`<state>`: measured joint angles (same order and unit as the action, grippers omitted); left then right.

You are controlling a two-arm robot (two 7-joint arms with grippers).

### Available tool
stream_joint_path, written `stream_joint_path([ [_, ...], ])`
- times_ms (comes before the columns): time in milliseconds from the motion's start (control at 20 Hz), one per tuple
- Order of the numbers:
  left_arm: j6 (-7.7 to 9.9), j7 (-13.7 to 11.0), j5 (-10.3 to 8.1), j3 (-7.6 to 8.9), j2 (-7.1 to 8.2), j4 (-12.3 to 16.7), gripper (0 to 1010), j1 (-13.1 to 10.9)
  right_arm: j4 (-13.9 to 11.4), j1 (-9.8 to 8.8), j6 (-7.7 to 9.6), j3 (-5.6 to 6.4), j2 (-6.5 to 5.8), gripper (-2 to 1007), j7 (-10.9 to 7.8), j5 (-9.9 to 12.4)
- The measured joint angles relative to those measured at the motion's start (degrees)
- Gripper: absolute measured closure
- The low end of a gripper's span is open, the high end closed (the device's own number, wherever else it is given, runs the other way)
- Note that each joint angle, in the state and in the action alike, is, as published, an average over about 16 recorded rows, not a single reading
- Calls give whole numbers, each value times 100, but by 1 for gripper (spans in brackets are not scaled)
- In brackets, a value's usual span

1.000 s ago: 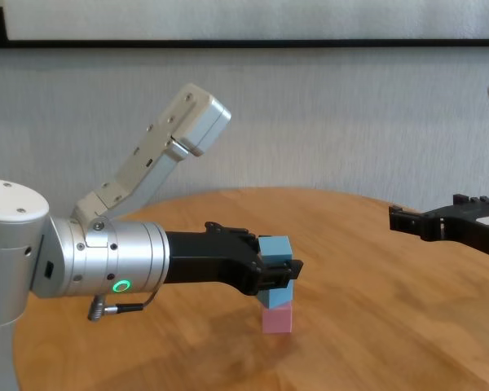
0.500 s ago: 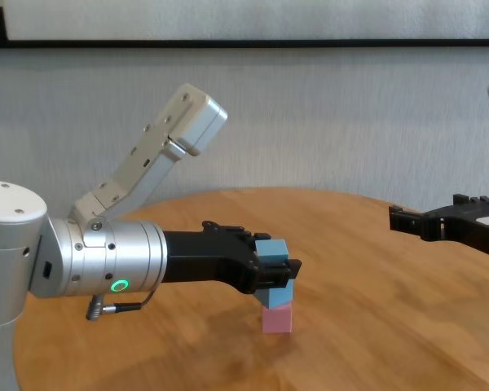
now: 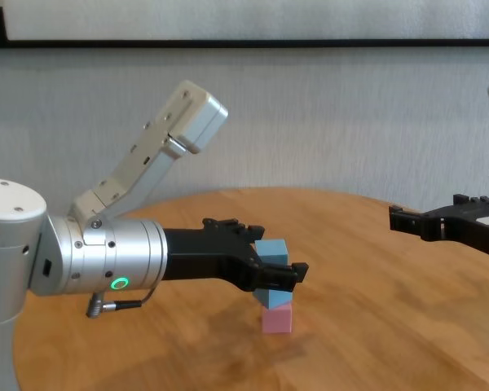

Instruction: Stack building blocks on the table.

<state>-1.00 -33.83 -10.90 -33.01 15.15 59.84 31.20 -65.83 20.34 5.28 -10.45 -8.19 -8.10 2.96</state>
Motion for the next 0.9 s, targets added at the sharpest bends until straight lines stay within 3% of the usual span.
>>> stream_joint_path([
  [500,76,120,-1,89,170,516,12,-118,0,0,0,0,0,5,0,0],
  [900,83,356,-22,385,459,798,10,-224,0,0,0,0,0,5,0,0],
])
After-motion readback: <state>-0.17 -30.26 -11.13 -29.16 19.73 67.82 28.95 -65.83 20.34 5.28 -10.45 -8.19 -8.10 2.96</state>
